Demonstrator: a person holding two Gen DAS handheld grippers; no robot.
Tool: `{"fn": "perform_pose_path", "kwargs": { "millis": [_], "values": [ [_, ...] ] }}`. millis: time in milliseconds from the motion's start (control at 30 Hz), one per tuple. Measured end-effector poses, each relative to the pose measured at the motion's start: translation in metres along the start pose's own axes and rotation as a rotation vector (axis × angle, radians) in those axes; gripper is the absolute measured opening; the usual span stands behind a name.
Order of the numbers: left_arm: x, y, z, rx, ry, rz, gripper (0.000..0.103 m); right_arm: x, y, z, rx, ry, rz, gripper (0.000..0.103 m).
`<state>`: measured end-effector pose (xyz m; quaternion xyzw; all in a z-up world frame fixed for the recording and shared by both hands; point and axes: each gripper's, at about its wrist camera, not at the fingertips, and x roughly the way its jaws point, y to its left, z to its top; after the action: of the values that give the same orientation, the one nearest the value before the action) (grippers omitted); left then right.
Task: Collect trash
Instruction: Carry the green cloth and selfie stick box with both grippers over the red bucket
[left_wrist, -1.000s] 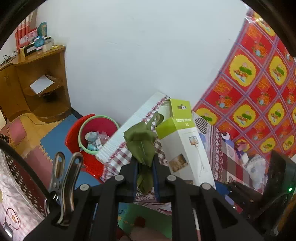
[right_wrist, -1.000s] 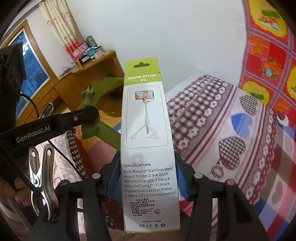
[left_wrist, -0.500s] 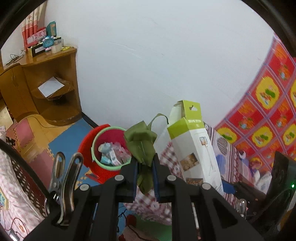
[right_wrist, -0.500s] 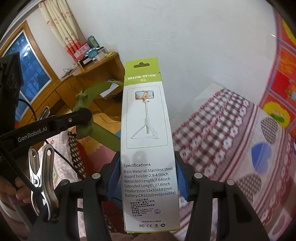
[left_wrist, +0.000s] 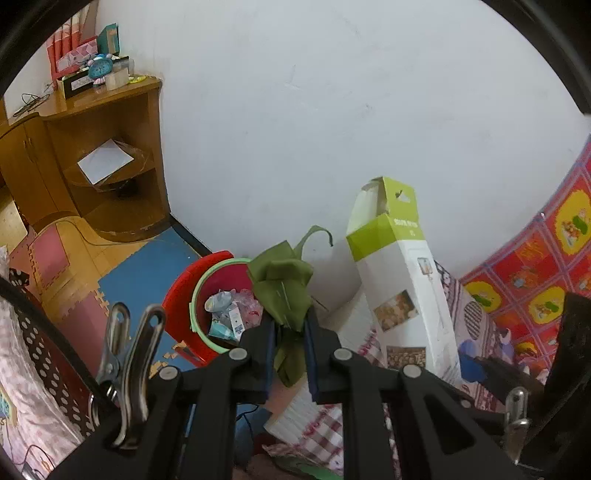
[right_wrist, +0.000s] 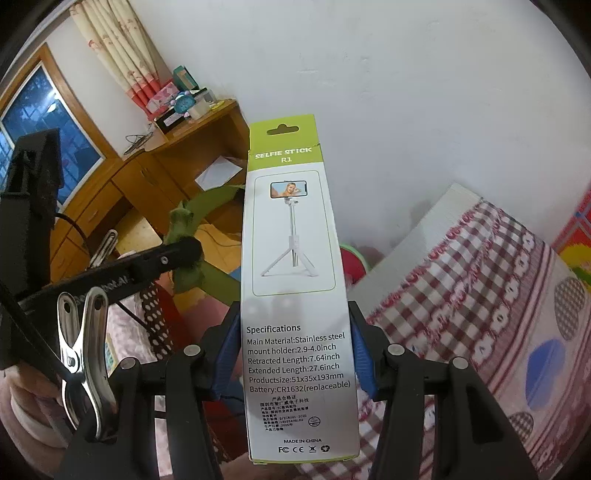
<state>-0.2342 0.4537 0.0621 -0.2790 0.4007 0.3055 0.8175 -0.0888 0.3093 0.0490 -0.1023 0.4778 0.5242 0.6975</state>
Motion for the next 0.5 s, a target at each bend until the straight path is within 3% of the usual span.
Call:
{"fn": "perform_pose_path", "kwargs": {
  "millis": [300, 500],
  "values": [
    [0.069, 0.036, 0.015, 0.005, 0.109, -0.010, 0.014, 0.049, 0.003, 0.024, 0.070, 0.023, -0.044, 0.054],
    [0.124, 0.060, 0.028, 0.062, 0.171, -0.030, 0.014, 0.092, 0.002, 0.036, 0.108, 0.085, -0.103, 0.054]
  ]
}}
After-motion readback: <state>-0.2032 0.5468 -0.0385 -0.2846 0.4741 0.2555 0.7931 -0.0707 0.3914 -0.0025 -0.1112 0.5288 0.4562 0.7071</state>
